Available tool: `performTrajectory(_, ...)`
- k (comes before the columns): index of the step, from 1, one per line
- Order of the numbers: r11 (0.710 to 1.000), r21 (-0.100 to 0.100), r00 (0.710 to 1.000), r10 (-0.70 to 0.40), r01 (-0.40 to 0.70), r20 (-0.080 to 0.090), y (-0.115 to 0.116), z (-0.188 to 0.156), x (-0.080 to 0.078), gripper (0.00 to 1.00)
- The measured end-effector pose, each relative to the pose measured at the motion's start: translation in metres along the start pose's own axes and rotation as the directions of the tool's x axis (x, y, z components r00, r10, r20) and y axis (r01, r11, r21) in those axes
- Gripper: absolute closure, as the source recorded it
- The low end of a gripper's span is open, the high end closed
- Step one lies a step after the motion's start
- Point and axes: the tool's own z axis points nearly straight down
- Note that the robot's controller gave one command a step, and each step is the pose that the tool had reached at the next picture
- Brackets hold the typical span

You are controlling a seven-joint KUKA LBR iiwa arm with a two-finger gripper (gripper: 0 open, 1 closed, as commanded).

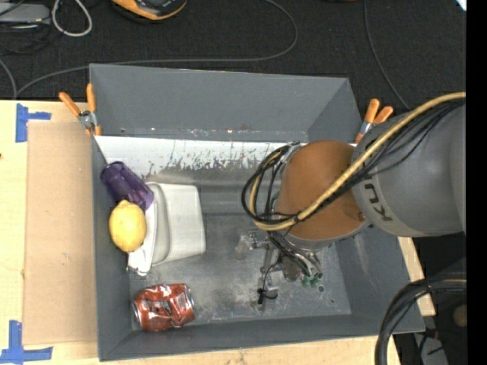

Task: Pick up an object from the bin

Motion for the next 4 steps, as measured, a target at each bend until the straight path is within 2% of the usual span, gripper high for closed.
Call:
performTrajectory(1, 0.977, 0.001, 0.977, 0.213, -0.213, -0.003, 0.049, 0.038, -0.006, 0.00)
performTrajectory(2, 0.995, 0.002, 0.995, 0.099, -0.099, -0.005, 0.062, 0.055, -0.011, 0.00)
performTrajectory(3, 0.983, 0.003, 0.983, 0.182, -0.182, -0.008, 0.005, 0.065, 0.000, 0.00)
performTrajectory(4, 1.000, -0.001, 1.000, -0.026, 0.026, 0.006, 0.109, 0.065, -0.003, 0.00)
